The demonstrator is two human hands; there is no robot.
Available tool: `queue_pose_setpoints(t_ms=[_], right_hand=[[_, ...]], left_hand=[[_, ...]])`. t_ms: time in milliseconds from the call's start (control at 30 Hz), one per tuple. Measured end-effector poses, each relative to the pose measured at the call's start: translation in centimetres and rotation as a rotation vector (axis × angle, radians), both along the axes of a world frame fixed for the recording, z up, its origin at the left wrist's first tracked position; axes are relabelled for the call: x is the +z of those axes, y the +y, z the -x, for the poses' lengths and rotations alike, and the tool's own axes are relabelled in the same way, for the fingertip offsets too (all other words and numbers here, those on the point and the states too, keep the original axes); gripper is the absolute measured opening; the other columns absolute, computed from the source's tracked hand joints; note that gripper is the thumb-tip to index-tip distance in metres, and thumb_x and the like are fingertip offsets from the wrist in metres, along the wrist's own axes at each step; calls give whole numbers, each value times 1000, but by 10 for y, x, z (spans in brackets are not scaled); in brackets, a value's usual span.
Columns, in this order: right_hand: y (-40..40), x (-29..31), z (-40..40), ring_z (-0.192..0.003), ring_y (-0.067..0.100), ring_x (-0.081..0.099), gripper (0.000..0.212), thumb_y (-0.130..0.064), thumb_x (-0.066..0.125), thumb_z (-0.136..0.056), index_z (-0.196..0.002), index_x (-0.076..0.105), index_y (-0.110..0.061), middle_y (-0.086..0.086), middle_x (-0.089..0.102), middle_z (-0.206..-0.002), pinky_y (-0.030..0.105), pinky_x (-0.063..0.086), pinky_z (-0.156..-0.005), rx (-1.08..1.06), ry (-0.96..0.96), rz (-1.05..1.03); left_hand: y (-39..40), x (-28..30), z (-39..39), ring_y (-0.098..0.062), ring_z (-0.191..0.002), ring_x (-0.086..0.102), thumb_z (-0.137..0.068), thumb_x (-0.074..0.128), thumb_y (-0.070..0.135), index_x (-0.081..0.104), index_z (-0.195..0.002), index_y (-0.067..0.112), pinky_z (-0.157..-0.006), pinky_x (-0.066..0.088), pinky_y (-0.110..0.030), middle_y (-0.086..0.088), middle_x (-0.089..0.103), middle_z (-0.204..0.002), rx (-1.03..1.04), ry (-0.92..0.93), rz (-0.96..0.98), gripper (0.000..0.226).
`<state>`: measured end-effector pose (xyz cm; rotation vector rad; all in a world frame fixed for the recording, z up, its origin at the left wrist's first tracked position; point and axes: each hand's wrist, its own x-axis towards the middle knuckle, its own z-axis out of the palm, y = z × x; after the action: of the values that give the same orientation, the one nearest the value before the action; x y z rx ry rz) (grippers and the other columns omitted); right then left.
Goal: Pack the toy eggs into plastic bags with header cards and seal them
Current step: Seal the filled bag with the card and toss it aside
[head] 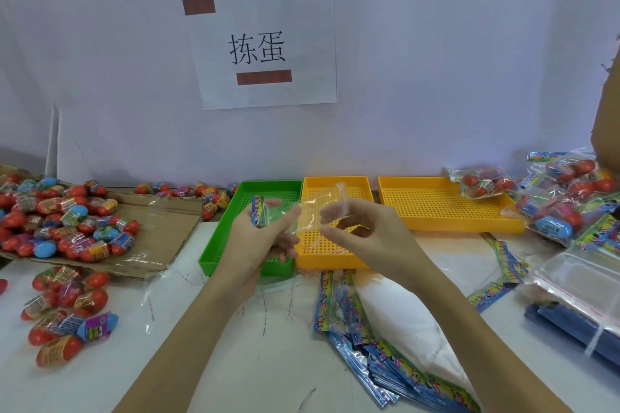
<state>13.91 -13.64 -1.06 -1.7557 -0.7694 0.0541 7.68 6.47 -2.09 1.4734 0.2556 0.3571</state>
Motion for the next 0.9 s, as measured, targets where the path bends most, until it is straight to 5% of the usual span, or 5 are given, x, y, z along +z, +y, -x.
queue_pose_setpoints(t_ms=[133, 233, 367, 567, 900], right_hand=[[2, -5, 0, -76, 9, 65, 12, -22, 78, -92, -84, 77, -12, 3, 74, -81, 25, 54, -71, -105, 36, -75], [0, -3, -4, -83, 12, 70, 12, -15, 75, -92, -81, 75, -12, -1, 76, -86, 24, 56, -74, -161, 82, -132], [-1, 0, -4, -94, 10, 72, 16, -11, 71, -92, -76, 71, -9, -3, 79, -90, 21, 53, -81, -184, 106, -189], [-5, 5, -2, -96, 12, 73, 17, -26, 66, -101, -93, 78, -17, -3, 79, -86, 23, 52, -91, -89, -10, -212], [-3, 3, -1, -81, 14, 74, 15, -29, 72, -93, -91, 82, -18, -6, 79, -85, 20, 55, -75, -77, -145, -168]], left_hand=[[-2, 0, -3, -27, -59, 69, -82, 78, 54, 39, -141, 19, -52, 55, -30, -17, 76, -85, -26, -33, -78, 79], [-7, 0, -4, -22, -113, 67, -70, 60, 90, 22, -153, 43, -88, 58, -37, -10, 53, -146, 76, -111, -249, 102], [-2, -2, 3, -11, -154, 20, -65, 77, 80, 57, -135, 47, -123, 21, -48, 15, 19, -165, 23, -204, -829, 80], [-5, -4, 3, -12, -73, 76, -90, 81, 23, 79, -93, 17, -70, 60, -31, 6, 79, -83, -53, -248, -607, 7], [3, -10, 2, -11, -61, 72, -85, 85, 30, 79, -100, 19, -64, 57, -20, 6, 76, -76, 28, -312, -675, 19]])
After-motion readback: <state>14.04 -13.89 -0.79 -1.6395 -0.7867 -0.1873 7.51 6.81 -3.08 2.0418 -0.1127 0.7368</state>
